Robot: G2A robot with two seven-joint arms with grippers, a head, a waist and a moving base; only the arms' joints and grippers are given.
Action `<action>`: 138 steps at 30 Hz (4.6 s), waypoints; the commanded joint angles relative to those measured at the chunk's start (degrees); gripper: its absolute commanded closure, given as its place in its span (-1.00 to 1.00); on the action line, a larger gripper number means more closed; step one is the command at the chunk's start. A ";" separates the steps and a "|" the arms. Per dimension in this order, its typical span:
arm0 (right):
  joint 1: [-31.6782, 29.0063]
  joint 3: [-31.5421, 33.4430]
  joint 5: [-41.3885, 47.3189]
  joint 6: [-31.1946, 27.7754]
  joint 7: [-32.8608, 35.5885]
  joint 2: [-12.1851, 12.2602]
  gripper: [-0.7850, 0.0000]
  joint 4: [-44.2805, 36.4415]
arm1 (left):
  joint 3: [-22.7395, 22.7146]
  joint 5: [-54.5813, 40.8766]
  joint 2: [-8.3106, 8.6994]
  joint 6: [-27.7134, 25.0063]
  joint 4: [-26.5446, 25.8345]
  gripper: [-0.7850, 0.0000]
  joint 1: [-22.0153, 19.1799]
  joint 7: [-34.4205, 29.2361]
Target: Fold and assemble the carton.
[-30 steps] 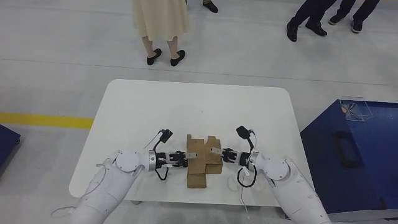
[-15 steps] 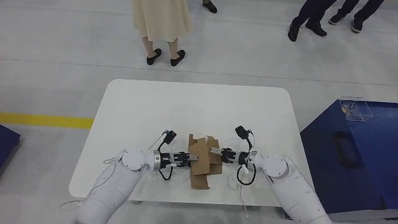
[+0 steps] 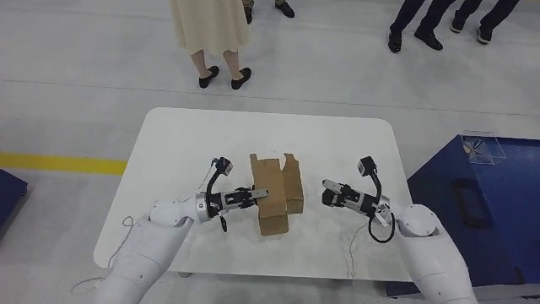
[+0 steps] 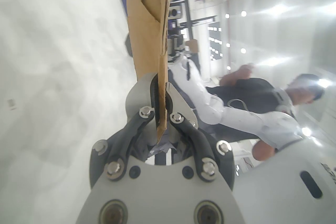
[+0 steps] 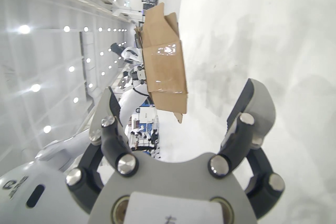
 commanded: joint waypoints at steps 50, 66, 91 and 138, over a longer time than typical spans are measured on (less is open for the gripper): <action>-15.32 12.11 12.59 -4.26 6.74 4.66 1.00 -48.84 | -5.29 16.23 2.96 3.46 -0.63 -1.00 6.34 16.73; -17.53 11.71 12.44 -1.57 2.55 4.63 1.00 -52.37 | -5.29 16.23 2.96 3.46 -0.63 -1.00 6.34 16.73; -17.71 -23.57 119.04 63.78 -15.66 -0.39 1.00 -42.64 | -5.29 16.23 2.96 3.46 -0.63 -1.00 6.34 16.73; -19.50 17.36 -11.74 -30.56 -16.28 -0.43 1.00 -57.17 | -5.29 16.23 2.96 3.46 -0.63 -1.00 6.34 16.73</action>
